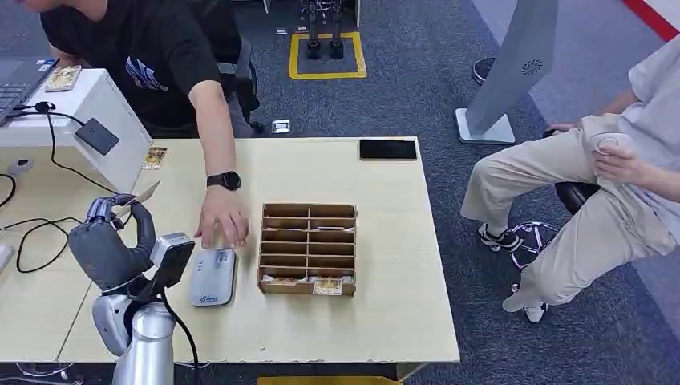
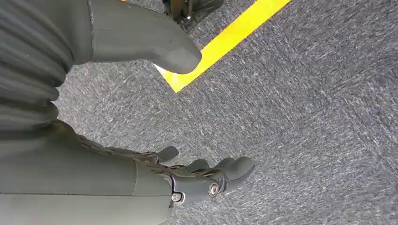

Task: Pass the card to the sensor for recognition and then transmit it.

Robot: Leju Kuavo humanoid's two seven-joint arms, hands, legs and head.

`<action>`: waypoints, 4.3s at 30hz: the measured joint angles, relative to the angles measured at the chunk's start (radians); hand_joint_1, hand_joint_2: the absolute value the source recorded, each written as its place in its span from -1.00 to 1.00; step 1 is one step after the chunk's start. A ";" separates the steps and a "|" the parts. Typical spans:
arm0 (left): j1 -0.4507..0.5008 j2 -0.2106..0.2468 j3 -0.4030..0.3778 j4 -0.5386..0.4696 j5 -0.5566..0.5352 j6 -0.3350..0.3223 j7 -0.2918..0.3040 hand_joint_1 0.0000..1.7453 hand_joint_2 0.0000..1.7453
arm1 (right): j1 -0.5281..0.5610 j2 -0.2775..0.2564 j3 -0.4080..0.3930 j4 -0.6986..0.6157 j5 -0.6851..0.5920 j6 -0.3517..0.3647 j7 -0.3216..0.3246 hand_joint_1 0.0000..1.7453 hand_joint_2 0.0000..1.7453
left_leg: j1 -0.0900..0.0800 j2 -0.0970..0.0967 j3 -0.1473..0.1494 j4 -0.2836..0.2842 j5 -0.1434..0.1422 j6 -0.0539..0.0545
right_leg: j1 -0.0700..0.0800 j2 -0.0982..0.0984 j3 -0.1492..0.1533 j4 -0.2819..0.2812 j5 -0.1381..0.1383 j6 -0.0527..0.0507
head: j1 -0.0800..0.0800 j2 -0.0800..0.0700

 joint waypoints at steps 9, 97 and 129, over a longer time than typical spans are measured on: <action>0.003 0.000 0.000 -0.004 0.026 0.000 -0.027 1.00 1.00 | 0.000 -0.001 -0.003 0.002 0.005 0.000 0.001 -1.00 1.00 | 0.000 0.000 0.000 0.000 0.000 0.000 | 0.000 0.000 0.000 0.000 0.000 0.000 | 0.000 0.000; 0.014 0.390 -0.888 0.390 -0.552 0.000 1.044 1.00 1.00 | -0.002 -0.011 -0.099 0.017 0.172 0.039 0.018 -1.00 1.00 | 0.000 0.000 0.000 0.000 0.000 -0.001 | 0.001 0.000 -0.001 0.001 -0.001 -0.001 | 0.000 0.000; 0.020 0.333 -0.769 0.441 -0.552 0.001 0.976 1.00 1.00 | -0.005 -0.018 -0.099 0.030 0.175 0.037 0.026 -1.00 1.00 | 0.000 0.000 0.000 0.000 0.000 -0.001 | 0.001 0.000 0.000 0.001 -0.001 -0.001 | 0.000 0.000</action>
